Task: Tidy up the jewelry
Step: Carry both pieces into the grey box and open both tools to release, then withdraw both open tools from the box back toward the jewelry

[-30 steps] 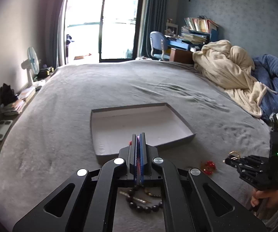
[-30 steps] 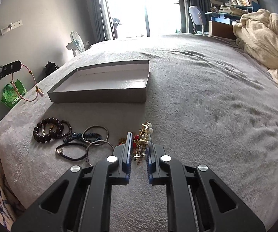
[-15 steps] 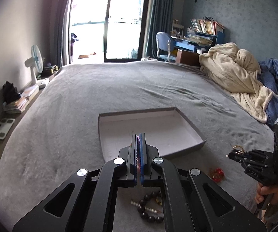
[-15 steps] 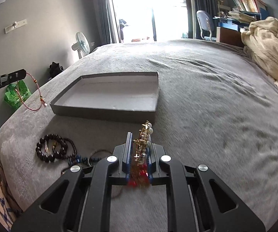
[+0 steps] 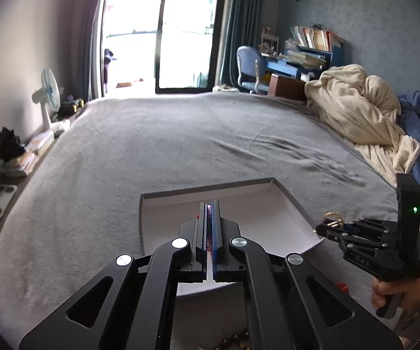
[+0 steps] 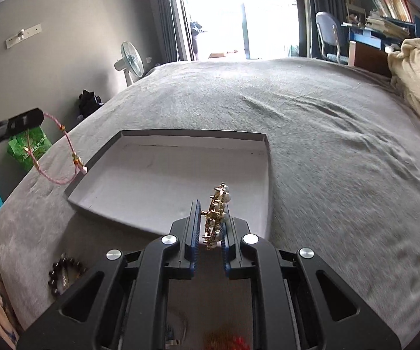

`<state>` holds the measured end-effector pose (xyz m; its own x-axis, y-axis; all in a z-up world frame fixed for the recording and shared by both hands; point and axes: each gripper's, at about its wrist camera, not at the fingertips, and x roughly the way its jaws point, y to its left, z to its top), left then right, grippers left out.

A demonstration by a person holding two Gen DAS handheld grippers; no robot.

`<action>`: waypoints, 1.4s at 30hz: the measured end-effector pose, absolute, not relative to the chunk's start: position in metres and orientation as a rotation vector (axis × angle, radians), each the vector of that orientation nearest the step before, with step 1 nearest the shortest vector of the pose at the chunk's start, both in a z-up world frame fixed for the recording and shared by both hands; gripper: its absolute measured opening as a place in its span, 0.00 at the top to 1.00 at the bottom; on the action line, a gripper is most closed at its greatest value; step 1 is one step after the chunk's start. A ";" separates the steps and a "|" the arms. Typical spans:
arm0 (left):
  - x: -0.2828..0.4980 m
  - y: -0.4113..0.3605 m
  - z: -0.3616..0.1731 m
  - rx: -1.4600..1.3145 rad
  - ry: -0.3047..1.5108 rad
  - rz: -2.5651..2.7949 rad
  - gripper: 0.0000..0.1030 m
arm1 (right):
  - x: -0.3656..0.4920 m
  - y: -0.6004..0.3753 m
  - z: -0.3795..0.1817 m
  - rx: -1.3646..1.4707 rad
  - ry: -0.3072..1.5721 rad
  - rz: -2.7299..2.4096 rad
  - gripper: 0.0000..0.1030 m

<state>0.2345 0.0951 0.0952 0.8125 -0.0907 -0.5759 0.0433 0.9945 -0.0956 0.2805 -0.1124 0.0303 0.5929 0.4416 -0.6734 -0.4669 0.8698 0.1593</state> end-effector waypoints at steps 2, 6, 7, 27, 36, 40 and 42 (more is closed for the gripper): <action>0.243 0.094 0.087 -0.081 0.633 -0.070 0.97 | 0.290 -0.105 0.024 -0.040 0.794 0.535 0.88; 0.260 0.089 0.066 -0.086 0.671 -0.074 0.97 | 0.305 -0.084 0.010 -0.052 0.842 0.569 0.88; 0.262 0.088 0.063 -0.085 0.677 -0.075 0.97 | 0.307 -0.079 0.007 -0.054 0.857 0.581 0.88; 0.255 0.105 0.001 0.034 0.767 0.025 0.52 | 0.304 -0.084 -0.006 -0.119 0.850 0.556 0.44; 0.223 0.104 0.013 0.035 0.705 0.056 0.17 | 0.276 -0.108 0.005 -0.104 0.776 0.540 0.29; 0.210 0.100 0.012 0.015 0.702 0.047 0.12 | 0.260 -0.123 0.009 -0.086 0.753 0.530 0.22; 0.203 0.097 0.012 0.007 0.700 0.044 0.11 | 0.252 -0.131 0.010 -0.075 0.738 0.522 0.14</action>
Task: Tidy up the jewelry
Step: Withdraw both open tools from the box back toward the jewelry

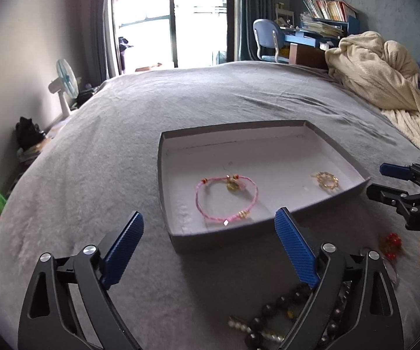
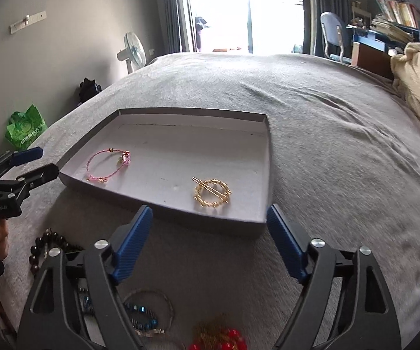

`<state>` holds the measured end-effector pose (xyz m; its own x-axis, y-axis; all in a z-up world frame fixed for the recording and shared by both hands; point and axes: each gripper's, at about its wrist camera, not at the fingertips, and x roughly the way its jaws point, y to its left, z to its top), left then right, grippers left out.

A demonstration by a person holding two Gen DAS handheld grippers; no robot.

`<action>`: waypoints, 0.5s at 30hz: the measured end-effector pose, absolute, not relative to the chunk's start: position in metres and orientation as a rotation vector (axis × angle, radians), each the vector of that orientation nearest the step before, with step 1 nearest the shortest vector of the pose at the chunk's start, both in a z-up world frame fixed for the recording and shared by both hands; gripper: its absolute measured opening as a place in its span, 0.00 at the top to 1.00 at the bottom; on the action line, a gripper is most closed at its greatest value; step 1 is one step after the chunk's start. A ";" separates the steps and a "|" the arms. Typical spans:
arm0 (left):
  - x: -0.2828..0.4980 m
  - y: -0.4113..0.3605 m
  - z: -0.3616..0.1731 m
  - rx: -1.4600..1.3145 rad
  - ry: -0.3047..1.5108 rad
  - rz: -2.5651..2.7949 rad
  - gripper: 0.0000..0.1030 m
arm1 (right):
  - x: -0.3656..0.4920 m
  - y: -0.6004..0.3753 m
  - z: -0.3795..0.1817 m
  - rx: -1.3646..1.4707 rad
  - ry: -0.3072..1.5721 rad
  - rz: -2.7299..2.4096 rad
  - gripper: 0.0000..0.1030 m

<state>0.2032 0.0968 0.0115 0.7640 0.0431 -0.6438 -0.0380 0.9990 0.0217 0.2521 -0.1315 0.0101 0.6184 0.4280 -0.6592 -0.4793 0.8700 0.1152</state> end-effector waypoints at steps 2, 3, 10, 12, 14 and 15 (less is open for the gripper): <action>0.196 0.093 0.011 0.002 0.700 0.037 0.10 | 0.243 -0.142 0.011 -0.060 0.717 0.510 0.07; 0.193 0.092 0.010 0.001 0.701 0.035 0.10 | 0.240 -0.145 0.011 -0.051 0.710 0.507 0.05; 0.168 0.079 0.001 -0.008 0.716 0.020 0.08 | 0.215 -0.166 0.006 -0.056 0.687 0.473 0.05; 0.163 0.076 -0.003 -0.005 0.722 0.015 0.08 | 0.207 -0.173 0.004 -0.064 0.682 0.461 0.05; 0.157 0.074 -0.007 -0.002 0.732 0.010 0.08 | 0.200 -0.178 0.001 -0.058 0.683 0.455 0.05; 0.154 0.073 -0.010 -0.004 0.738 0.009 0.08 | 0.196 -0.182 -0.001 -0.051 0.684 0.454 0.05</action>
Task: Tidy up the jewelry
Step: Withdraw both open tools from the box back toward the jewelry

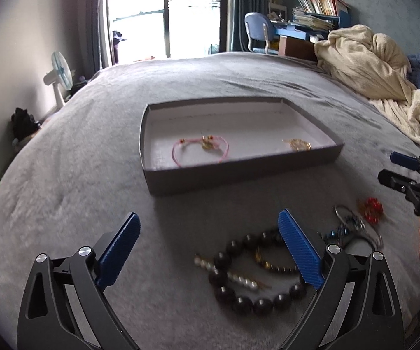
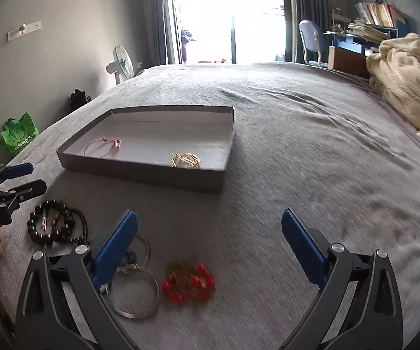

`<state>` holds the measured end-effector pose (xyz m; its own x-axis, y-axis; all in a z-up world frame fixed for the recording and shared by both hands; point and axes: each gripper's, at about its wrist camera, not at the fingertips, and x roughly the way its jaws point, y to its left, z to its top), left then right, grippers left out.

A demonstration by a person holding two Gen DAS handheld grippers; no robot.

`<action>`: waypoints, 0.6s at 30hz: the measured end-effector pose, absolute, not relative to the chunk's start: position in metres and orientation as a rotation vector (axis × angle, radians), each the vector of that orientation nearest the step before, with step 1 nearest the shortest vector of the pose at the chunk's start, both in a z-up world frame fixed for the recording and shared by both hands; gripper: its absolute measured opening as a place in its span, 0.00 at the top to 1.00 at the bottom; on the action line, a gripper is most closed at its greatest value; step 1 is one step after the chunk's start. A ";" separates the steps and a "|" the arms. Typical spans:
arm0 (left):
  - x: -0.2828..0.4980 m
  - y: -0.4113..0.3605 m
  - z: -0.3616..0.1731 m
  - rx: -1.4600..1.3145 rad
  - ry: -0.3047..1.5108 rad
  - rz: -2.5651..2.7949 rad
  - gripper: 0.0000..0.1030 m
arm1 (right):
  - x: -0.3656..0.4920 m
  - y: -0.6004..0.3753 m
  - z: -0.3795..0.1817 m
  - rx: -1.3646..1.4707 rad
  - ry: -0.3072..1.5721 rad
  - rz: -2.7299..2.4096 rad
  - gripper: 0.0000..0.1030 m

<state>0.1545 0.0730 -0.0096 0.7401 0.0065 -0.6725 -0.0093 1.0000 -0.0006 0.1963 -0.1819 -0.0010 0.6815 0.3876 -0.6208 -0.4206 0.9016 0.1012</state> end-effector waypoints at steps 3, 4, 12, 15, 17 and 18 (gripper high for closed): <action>0.148 0.073 -0.015 -0.014 0.749 0.008 0.08 | 0.189 -0.191 -0.004 -0.046 0.687 0.444 0.05; 0.147 0.073 -0.016 -0.016 0.751 0.010 0.08 | 0.187 -0.192 -0.005 -0.042 0.689 0.440 0.05; 0.125 0.067 -0.022 -0.020 0.722 -0.012 0.07 | 0.169 -0.202 -0.015 -0.022 0.707 0.408 0.05; 0.117 0.058 -0.025 0.003 0.709 -0.023 0.07 | 0.164 -0.195 -0.019 -0.060 0.725 0.412 0.05; 0.113 0.052 -0.025 0.031 0.698 -0.028 0.07 | 0.164 -0.192 -0.022 -0.081 0.736 0.417 0.05; 0.112 0.049 -0.025 0.042 0.693 -0.033 0.07 | 0.165 -0.190 -0.024 -0.089 0.745 0.418 0.05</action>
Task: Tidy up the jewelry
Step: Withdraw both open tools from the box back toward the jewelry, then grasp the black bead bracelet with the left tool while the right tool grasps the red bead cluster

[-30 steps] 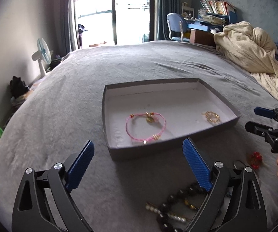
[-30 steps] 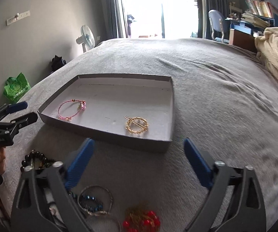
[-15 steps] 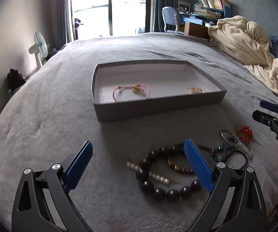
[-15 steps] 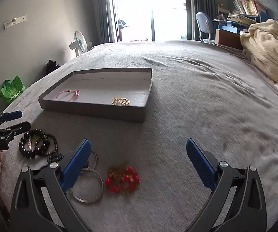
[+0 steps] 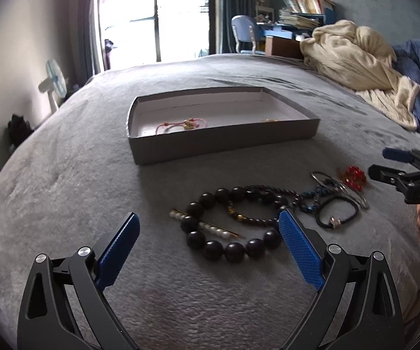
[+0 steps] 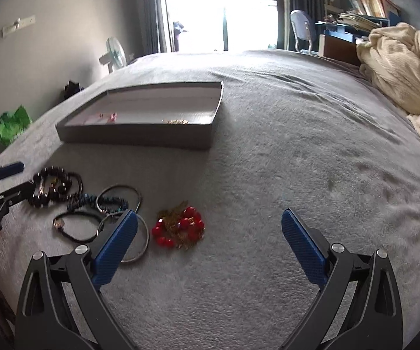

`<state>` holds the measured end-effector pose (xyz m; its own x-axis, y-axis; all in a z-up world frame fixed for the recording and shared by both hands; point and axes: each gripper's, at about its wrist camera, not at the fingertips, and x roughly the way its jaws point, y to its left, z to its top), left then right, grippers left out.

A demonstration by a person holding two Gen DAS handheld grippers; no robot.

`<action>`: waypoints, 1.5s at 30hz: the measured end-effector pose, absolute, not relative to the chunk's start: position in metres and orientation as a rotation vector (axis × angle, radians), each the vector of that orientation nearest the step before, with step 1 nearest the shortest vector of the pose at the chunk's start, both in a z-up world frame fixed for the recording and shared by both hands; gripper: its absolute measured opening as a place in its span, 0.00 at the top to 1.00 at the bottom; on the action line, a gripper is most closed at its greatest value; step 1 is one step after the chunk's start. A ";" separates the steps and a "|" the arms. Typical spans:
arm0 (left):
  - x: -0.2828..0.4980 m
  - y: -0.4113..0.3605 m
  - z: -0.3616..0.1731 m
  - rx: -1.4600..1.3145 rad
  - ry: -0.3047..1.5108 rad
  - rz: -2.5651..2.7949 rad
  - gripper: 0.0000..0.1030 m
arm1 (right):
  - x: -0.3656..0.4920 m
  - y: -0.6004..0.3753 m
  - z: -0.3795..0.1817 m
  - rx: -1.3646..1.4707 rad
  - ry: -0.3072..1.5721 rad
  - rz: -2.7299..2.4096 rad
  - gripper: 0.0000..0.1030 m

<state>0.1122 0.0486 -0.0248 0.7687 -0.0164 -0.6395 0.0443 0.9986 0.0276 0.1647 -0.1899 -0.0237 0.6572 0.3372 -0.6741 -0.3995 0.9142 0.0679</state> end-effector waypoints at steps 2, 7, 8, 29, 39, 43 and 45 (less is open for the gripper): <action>0.112 0.047 -0.025 0.040 0.690 -0.041 0.07 | 0.167 -0.189 -0.026 -0.092 0.759 0.421 0.06; 0.114 0.054 -0.027 -0.007 0.702 -0.048 0.07 | 0.171 -0.191 -0.031 -0.082 0.787 0.417 0.19; 0.115 0.055 -0.027 -0.012 0.704 -0.050 0.07 | 0.171 -0.191 -0.032 -0.080 0.791 0.416 0.21; 0.124 0.071 -0.039 -0.095 0.754 -0.009 0.11 | 0.179 -0.170 -0.044 -0.175 0.858 0.433 0.61; 0.126 0.078 -0.042 -0.135 0.786 -0.023 0.58 | 0.177 -0.169 -0.043 -0.182 0.836 0.446 0.81; 0.129 0.073 -0.041 -0.125 0.797 -0.043 0.65 | 0.176 -0.170 -0.042 -0.173 0.833 0.450 0.83; 0.130 0.077 -0.041 -0.154 0.803 -0.049 0.68 | 0.176 -0.171 -0.041 -0.166 0.827 0.454 0.83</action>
<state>0.1302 0.0765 -0.0413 0.6938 -0.1025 -0.7128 -0.0148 0.9876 -0.1564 0.1755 -0.1713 -0.0414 0.5880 0.3239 -0.7412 -0.4510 0.8919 0.0319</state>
